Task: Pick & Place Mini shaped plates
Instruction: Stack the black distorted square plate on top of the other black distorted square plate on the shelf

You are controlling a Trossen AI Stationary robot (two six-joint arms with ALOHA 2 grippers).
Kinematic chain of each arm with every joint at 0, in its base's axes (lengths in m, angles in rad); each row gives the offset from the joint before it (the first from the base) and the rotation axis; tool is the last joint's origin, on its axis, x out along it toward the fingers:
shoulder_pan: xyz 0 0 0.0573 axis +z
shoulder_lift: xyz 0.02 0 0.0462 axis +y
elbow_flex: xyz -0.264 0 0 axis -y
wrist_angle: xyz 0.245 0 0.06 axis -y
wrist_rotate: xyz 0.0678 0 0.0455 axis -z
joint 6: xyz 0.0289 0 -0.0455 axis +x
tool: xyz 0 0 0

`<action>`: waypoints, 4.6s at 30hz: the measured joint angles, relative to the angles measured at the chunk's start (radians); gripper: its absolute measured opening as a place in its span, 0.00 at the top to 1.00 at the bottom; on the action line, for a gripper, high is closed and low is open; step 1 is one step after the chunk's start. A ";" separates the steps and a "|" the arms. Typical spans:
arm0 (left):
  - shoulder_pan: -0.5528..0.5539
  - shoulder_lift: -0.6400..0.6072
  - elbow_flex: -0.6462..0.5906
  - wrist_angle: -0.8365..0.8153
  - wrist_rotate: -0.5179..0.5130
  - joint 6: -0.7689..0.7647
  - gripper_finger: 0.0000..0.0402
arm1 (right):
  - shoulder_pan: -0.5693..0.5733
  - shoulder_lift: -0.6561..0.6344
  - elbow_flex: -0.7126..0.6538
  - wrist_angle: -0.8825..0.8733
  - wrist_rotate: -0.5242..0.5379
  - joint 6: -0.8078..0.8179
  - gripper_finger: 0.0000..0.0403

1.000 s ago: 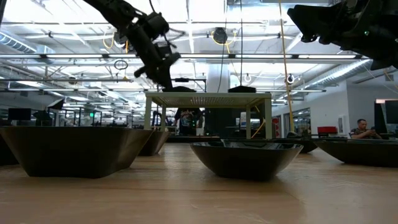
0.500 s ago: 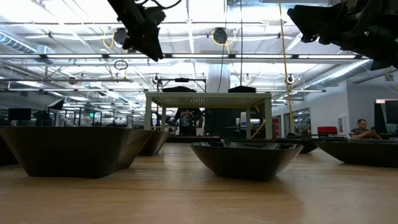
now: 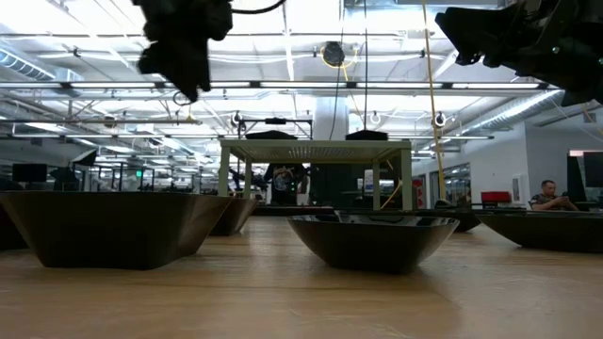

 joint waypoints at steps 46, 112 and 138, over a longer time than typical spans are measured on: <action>-0.070 0.160 -0.328 0.455 0.083 -0.382 0.59 | 0.000 0.000 0.000 0.004 0.000 0.010 0.69; 0.063 0.225 -0.328 0.269 0.036 -0.200 0.59 | 0.000 0.002 0.000 0.004 0.000 0.010 0.69; 0.050 0.225 -0.328 0.241 0.104 -0.189 0.59 | 0.000 0.001 0.000 0.003 0.000 0.010 0.69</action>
